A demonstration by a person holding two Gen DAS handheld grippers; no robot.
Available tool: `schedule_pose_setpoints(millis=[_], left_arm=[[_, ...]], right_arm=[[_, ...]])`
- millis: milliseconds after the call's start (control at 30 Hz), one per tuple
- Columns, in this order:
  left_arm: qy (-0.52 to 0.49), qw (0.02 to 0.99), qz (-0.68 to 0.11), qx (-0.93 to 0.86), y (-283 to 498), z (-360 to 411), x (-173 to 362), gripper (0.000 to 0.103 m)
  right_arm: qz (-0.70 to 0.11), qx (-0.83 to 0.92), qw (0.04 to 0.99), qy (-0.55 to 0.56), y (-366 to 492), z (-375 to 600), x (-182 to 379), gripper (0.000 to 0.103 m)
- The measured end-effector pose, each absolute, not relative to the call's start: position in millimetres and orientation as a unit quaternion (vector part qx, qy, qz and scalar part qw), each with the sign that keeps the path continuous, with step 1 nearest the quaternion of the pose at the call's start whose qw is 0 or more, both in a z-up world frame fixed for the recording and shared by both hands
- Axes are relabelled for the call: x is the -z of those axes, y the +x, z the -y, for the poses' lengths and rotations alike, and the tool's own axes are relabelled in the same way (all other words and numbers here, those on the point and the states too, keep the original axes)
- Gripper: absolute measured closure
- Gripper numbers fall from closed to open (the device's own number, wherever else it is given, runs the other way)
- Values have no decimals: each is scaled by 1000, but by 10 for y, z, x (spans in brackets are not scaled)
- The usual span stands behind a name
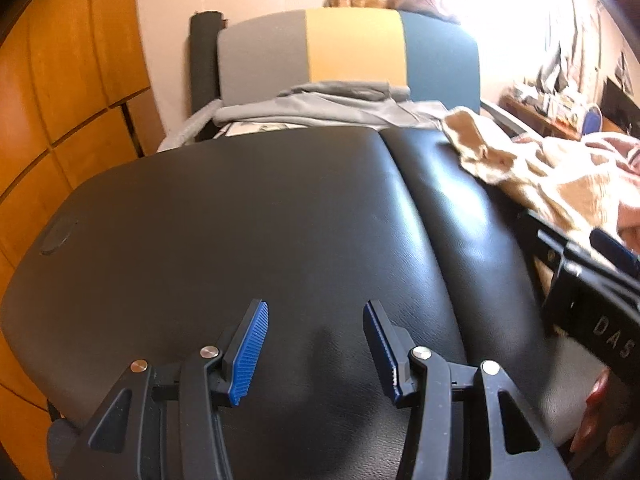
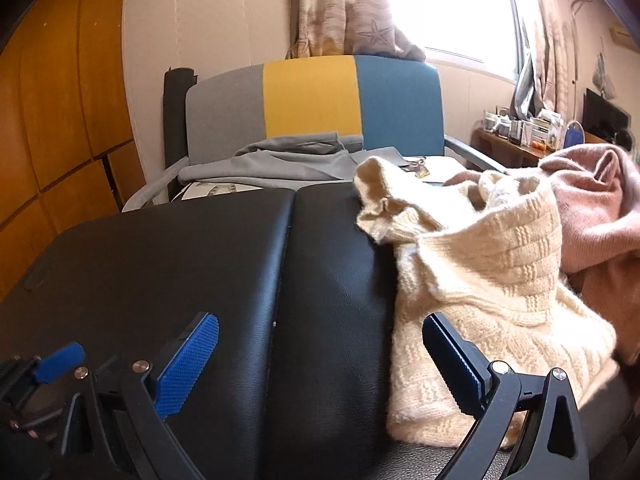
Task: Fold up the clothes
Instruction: 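Reach the right gripper into the cream sweater and close on it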
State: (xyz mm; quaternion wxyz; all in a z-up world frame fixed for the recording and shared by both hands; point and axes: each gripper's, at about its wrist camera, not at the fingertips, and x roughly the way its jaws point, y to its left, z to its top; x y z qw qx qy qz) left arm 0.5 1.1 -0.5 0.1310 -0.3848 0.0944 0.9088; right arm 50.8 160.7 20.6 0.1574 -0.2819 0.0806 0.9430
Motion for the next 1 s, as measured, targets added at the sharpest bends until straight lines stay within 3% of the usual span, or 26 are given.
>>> schedule_pose_setpoints(millis=[200,333,467,733,867,1000], left_arm=[[-395,137,-102,-903,-22,-201,90,52],[-395,140,-106,-902,111,-187,124,52],[-403,141,-98,-899,103,-188,96,52],[-412,139,-89,-896,113,-116,42,52],[-421,142,-89,-891,104,-135,74,52],[-423,137,-90,-891,97,-141,95,52]], right_arm=[[-99,-937,169,-288,559,-1770,-149,0],[-84,-936,174,-295,624,-1876,-142,1],[-84,-935,178,-296,724,-1980,-156,8],[-40,-926,225,-301,808,-2188,-173,9],[-36,-913,240,-328,786,-2385,-83,28],[-37,-908,244,-339,784,-2523,-35,30]])
